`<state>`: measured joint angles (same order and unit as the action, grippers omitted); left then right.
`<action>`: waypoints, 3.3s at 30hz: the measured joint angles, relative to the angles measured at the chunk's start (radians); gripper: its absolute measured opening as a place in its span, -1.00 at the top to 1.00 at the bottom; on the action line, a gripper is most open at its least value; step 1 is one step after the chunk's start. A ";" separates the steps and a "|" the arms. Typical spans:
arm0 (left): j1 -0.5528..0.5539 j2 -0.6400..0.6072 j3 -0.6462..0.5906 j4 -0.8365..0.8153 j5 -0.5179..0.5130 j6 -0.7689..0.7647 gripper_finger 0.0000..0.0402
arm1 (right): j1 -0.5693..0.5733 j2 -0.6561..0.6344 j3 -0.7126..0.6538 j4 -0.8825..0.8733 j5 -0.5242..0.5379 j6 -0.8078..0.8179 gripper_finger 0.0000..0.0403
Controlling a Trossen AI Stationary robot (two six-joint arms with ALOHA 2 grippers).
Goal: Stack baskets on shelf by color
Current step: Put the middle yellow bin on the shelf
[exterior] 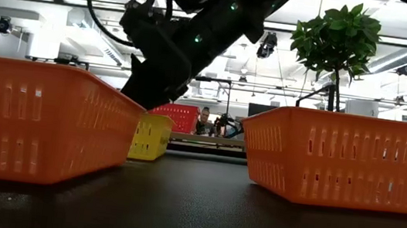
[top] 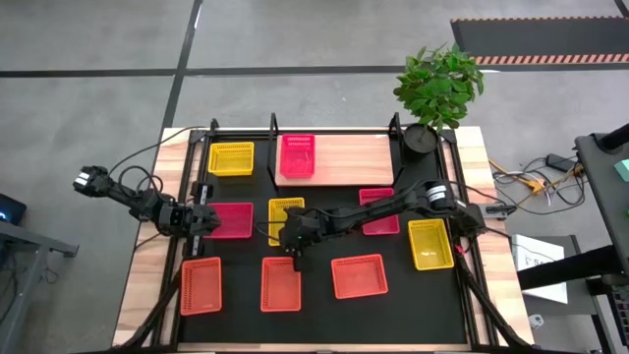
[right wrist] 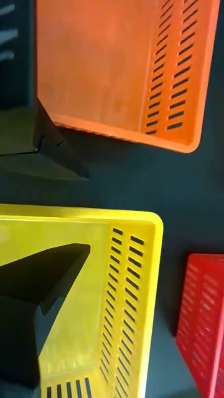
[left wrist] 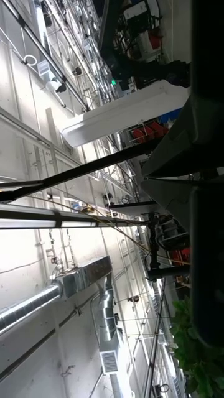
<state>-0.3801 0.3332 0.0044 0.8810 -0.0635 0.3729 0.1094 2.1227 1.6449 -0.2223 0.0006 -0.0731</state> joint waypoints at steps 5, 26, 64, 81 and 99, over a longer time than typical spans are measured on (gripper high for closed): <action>0.000 0.000 0.000 -0.001 0.000 0.000 0.99 | -0.005 0.017 0.000 -0.005 0.001 -0.011 0.30; 0.000 -0.002 0.000 0.001 -0.002 0.001 0.99 | 0.012 -0.081 0.000 -0.086 0.000 -0.137 0.96; 0.000 0.000 0.000 0.001 -0.002 0.001 0.99 | -0.134 -0.612 -0.384 -0.315 0.205 -0.228 0.96; 0.000 0.000 0.000 0.000 -0.002 0.001 0.99 | -0.409 -0.649 -0.674 0.088 0.012 -0.323 0.96; 0.000 -0.002 0.000 0.001 -0.002 0.009 0.99 | -0.461 -0.536 -0.699 0.258 -0.048 -0.331 0.96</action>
<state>-0.3798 0.3309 0.0044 0.8819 -0.0654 0.3823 -0.3519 1.5867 0.9457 0.0360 -0.0472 -0.4038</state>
